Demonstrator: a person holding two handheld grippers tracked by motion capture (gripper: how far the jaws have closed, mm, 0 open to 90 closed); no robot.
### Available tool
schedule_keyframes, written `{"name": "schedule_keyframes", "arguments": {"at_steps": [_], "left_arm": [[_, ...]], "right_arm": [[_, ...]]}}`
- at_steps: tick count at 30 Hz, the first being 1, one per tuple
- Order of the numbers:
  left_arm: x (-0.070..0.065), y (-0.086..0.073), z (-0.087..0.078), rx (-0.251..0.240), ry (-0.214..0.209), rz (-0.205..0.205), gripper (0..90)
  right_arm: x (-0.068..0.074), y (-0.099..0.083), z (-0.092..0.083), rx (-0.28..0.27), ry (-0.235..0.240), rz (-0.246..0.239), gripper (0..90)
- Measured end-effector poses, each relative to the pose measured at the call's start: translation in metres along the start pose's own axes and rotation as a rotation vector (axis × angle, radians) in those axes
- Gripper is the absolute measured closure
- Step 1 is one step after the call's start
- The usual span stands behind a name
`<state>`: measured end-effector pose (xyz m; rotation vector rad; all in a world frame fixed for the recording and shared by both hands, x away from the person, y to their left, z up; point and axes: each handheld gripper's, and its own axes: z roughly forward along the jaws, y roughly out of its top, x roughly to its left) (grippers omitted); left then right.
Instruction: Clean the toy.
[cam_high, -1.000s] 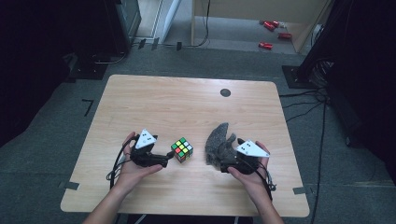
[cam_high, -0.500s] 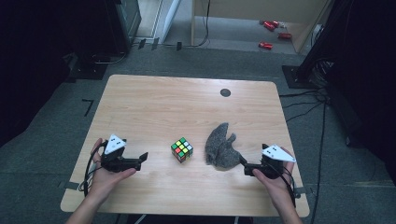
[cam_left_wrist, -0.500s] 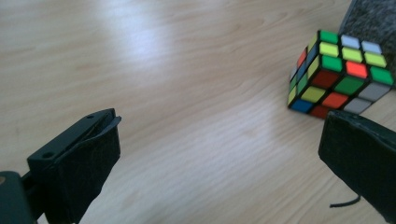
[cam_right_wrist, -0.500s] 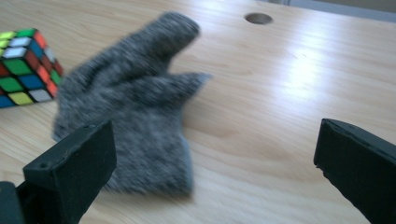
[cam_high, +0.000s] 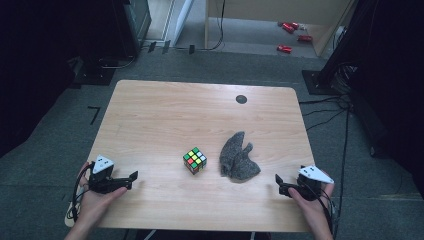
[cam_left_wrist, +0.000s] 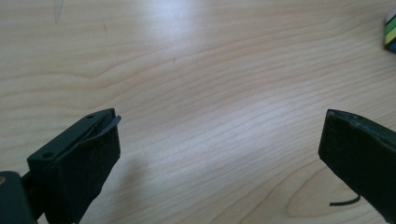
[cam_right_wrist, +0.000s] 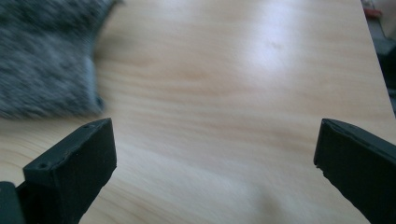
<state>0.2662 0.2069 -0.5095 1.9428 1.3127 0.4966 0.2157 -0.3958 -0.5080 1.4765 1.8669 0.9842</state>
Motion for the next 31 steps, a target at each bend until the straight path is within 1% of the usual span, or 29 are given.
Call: {"name": "schedule_keyframes", "arguments": {"at_steps": [1,2,3,4,5,6,7,9,10,11,12,13,14,15,31], "left_arm": [[0.000,-0.001,0.000,0.000,0.003,-0.005,0.0],[0.001,-0.001,0.000,-0.002,0.005,-0.009,0.0],[0.001,-0.001,0.000,-0.002,0.011,-0.004,0.0],[0.001,-0.001,0.000,-0.002,0.011,-0.004,0.0],[0.000,-0.001,0.002,0.012,0.006,0.006,0.0],[-0.001,-0.001,0.002,0.024,0.001,0.012,0.0],[-0.002,-0.002,0.003,0.031,0.006,0.018,0.0],[-0.004,-0.003,0.006,0.068,0.017,0.027,0.0],[-0.004,-0.003,0.006,0.068,0.017,0.027,0.0],[-0.008,-0.005,0.009,0.089,0.042,0.062,0.0],[-0.010,-0.005,0.010,0.099,0.051,0.087,0.0],[-0.011,-0.004,0.010,0.099,0.046,0.091,0.0],[-0.011,-0.004,0.010,0.099,0.046,0.091,0.0],[-0.011,-0.004,0.012,0.100,0.037,0.095,0.0],[-0.010,-0.001,0.014,0.098,0.044,0.085,0.1]], "right_arm": [[-0.003,-0.005,0.002,0.021,-0.015,0.013,0.0],[-0.005,-0.007,0.003,0.034,-0.019,0.024,0.0],[-0.008,-0.010,0.004,0.057,-0.021,0.036,0.0],[-0.008,-0.010,0.004,0.057,-0.021,0.036,0.0],[-0.008,-0.014,0.008,0.103,-0.031,0.046,0.0],[-0.009,-0.014,0.008,0.114,-0.030,0.049,0.0],[-0.009,-0.014,0.008,0.112,-0.035,0.051,0.0],[-0.009,-0.015,0.008,0.110,-0.045,0.043,0.0],[-0.009,-0.015,0.008,0.110,-0.045,0.043,0.0],[-0.009,-0.015,0.008,0.126,-0.050,0.035,0.0],[-0.009,-0.015,0.009,0.141,-0.052,0.028,0.0],[-0.009,-0.015,0.010,0.159,-0.044,0.017,0.0],[-0.009,-0.015,0.010,0.159,-0.044,0.017,0.0],[-0.009,-0.015,0.011,0.169,0.002,0.013,0.0],[-0.009,-0.015,0.011,0.169,0.003,0.013,0.0]]}}
